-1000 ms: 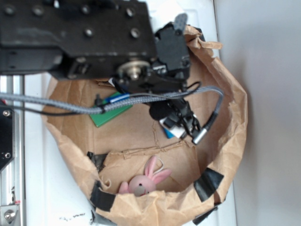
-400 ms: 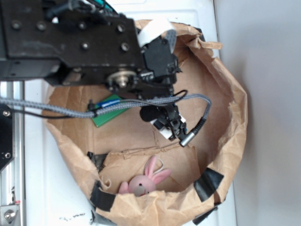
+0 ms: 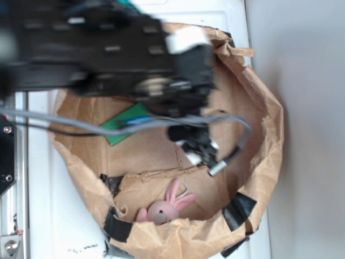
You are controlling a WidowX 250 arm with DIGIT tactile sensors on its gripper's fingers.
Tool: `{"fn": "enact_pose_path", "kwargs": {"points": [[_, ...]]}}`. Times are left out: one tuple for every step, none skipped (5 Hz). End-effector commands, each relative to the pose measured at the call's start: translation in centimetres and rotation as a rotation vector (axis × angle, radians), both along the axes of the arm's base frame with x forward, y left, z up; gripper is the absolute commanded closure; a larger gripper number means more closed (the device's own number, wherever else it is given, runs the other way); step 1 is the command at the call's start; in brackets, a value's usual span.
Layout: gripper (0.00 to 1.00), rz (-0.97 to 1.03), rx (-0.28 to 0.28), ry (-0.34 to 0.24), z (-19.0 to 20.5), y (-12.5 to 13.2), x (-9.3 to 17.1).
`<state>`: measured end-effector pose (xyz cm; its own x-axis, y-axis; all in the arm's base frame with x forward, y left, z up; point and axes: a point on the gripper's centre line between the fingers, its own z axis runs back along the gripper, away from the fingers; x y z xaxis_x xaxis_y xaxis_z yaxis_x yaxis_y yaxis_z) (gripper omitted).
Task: Grab the blue block.
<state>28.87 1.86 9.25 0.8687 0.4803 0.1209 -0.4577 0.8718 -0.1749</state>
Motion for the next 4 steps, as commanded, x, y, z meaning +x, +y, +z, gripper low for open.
{"fn": "enact_pose_path", "kwargs": {"points": [[0.0, -0.459, -0.105, -0.072, 1.74, 1.64, 1.44], [0.0, -0.7, -0.098, -0.03, 1.35, 2.04, 0.74], [0.0, -0.7, -0.098, -0.03, 1.35, 2.04, 0.74], [0.0, -0.7, -0.098, -0.03, 1.35, 2.04, 0.74]]}}
